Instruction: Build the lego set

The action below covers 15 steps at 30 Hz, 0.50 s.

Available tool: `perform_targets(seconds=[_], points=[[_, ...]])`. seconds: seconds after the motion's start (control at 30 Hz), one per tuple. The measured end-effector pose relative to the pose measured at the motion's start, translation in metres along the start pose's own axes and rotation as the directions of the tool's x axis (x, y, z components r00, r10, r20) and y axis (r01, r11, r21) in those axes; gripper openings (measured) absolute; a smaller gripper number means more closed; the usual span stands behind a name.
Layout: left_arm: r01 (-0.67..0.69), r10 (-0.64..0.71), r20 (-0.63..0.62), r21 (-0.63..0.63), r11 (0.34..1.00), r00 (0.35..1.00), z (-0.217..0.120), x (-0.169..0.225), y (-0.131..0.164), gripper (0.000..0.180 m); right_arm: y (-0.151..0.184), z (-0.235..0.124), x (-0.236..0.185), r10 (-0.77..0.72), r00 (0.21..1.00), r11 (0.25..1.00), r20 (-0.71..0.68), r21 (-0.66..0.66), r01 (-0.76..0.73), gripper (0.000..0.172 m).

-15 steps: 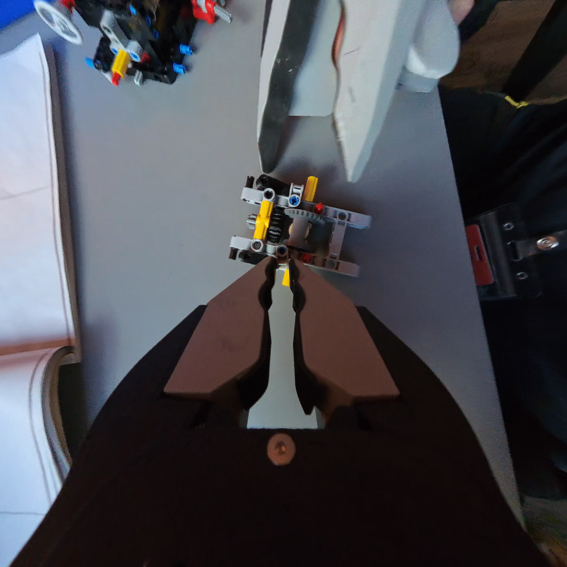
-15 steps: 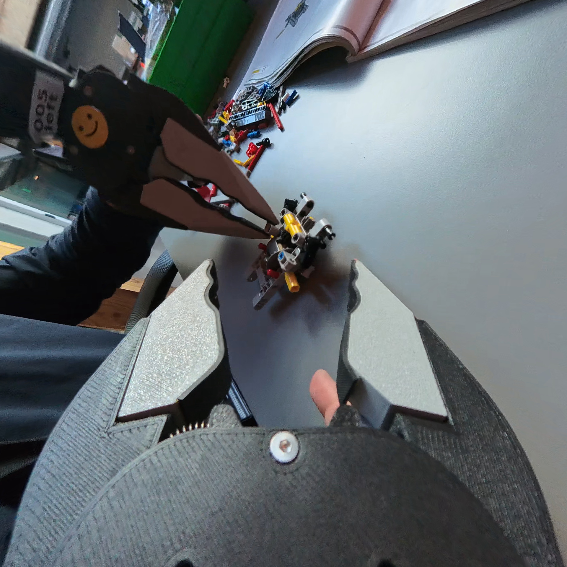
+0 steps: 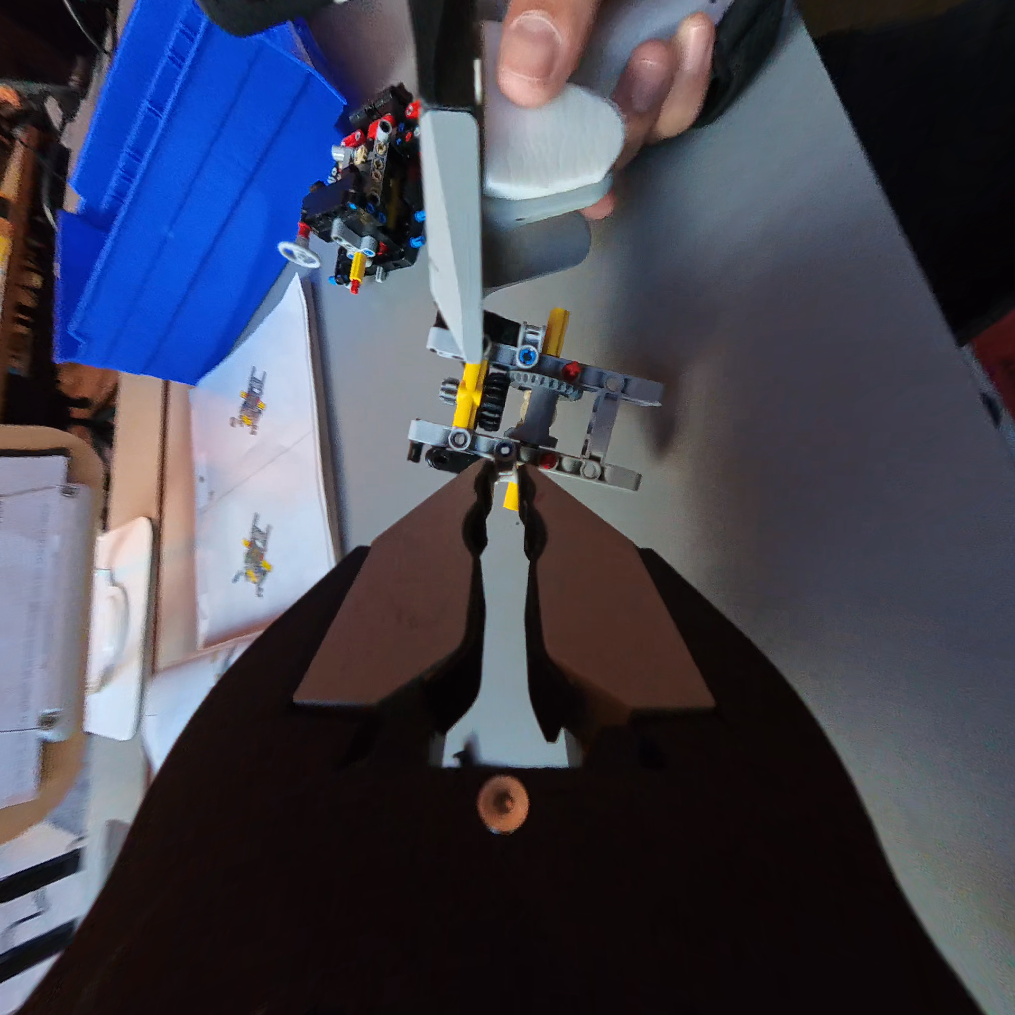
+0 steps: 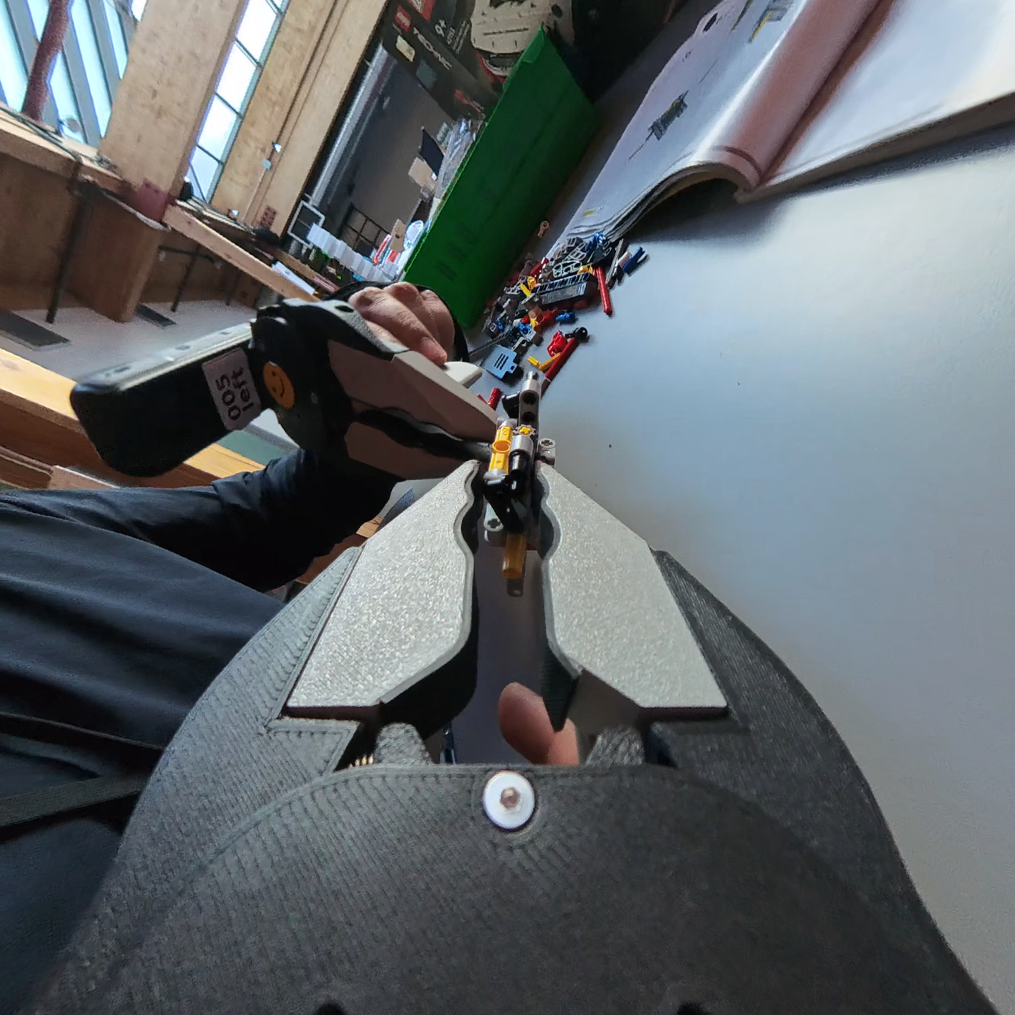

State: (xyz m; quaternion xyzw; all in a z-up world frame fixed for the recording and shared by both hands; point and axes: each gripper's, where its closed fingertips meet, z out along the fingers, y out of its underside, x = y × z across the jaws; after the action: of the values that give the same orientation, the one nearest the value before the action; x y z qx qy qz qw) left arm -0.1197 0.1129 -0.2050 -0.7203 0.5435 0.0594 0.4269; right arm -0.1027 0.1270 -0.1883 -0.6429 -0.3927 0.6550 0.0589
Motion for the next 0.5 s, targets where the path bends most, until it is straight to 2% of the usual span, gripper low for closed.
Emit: perform_targets(seconds=[0.13, 0.2, 0.27, 0.33, 0.4, 0.5], points=[[-0.11, 0.113, 0.065, -0.049, 0.993, 0.991, -0.003, -0.005, 0.001, 0.005, -0.006, 0.003, -0.003, -0.138, 0.99, 0.99, -0.005, -0.017, 0.137, 0.014], [-0.073, 0.074, 0.079, -0.024, 0.997, 0.994, -0.006, -0.008, -0.002, 0.006, -0.01, 0.003, -0.007, -0.222, 0.975, 0.975, 0.007, -0.016, 0.222, 0.013], [0.081, -0.085, 0.053, 0.068, 0.994, 0.995, -0.014, -0.013, -0.008, 0.007, -0.015, 0.002, -0.015, -0.312, 0.949, 0.95, 0.038, 0.0, 0.312, 0.013], [0.29, -0.287, -0.041, 0.162, 0.943, 0.957, -0.024, -0.017, -0.01, 0.011, -0.021, 0.001, -0.023, -0.393, 0.916, 0.92, 0.078, 0.027, 0.392, 0.013], [0.495, -0.469, -0.168, 0.199, 0.846, 0.867, -0.03, -0.021, -0.008, 0.045, -0.023, -0.001, -0.03, -0.449, 0.884, 0.893, 0.126, 0.041, 0.448, 0.013], [0.689, -0.61, -0.343, 0.191, 0.699, 0.714, -0.036, -0.023, -0.012, 0.063, -0.025, 0.001, -0.028, -0.53, 0.835, 0.846, 0.148, 0.025, 0.532, 0.013]])
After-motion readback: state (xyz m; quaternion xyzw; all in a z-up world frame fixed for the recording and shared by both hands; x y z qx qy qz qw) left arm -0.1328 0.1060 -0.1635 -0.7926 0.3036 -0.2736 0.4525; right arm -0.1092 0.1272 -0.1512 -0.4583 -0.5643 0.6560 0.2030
